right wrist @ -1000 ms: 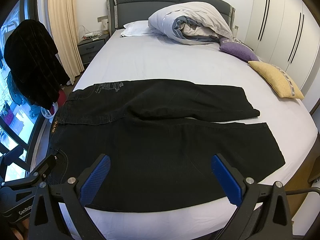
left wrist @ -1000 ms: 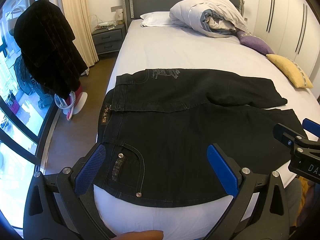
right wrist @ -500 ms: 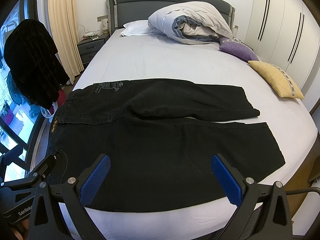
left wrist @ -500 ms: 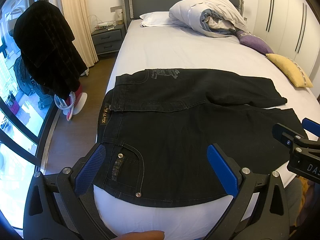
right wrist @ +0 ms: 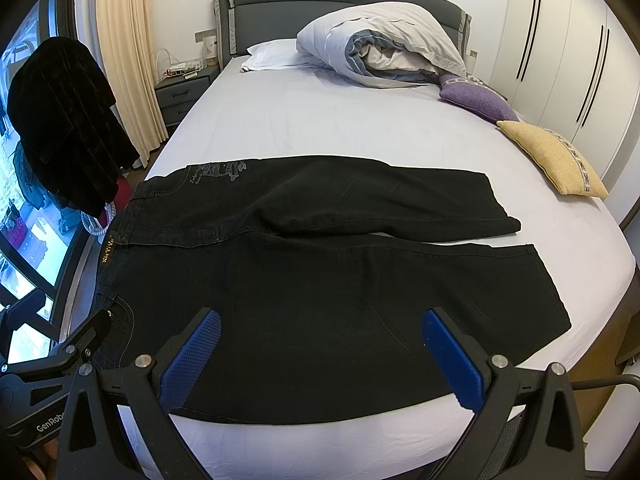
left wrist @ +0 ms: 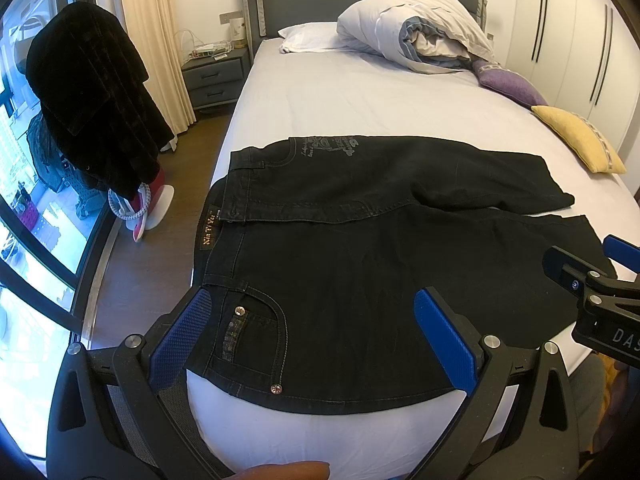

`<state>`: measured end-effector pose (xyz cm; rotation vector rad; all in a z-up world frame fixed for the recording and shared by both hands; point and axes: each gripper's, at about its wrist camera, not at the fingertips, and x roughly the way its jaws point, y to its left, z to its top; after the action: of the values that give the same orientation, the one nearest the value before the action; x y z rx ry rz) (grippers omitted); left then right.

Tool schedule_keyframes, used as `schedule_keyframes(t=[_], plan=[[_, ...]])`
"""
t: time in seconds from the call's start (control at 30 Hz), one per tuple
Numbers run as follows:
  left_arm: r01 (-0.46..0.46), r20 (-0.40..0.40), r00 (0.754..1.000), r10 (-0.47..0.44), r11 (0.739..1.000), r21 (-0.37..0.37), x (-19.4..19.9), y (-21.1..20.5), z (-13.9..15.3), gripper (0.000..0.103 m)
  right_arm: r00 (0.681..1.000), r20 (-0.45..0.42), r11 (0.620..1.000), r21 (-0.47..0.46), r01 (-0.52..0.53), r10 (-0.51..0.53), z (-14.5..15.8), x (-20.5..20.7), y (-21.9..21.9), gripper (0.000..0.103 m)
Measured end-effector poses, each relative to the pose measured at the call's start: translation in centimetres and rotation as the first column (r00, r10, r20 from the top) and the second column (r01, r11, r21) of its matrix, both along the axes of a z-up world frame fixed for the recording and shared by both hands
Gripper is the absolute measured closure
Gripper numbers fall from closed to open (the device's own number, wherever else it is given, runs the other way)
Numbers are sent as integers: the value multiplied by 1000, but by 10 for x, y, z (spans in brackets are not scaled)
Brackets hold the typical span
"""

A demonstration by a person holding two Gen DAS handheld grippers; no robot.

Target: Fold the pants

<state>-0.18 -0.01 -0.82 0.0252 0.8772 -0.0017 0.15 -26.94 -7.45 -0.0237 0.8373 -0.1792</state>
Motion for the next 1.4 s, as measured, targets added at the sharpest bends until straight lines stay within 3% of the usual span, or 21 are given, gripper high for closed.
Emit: schedule_keyframes(t=[0.83,1.0,1.17,1.33,1.4], plan=[[-1,-21,1000,1,1000,-2,5,-1,-10,0,1000,-21,1000,9,-1,2,-12,4,3,0],[-3,-23,1000,4,1000,31,10,-2,-16,0,999,-33,1000,17,-20,20,-14,9,-2,0],[6,-11,1000,-6,999,38,28,7,-21,0,982,-9,976,111,-186,189,-13,28,-16,0],[49,32,998,-47,997,-59,75,35,-15,0,935,46,927,119,-356,352,3,70,-39,0],[86,59,995,-86,996,-7,103,39,-14,0,915,66,909,105,-402,397,11,87,-47,0]])
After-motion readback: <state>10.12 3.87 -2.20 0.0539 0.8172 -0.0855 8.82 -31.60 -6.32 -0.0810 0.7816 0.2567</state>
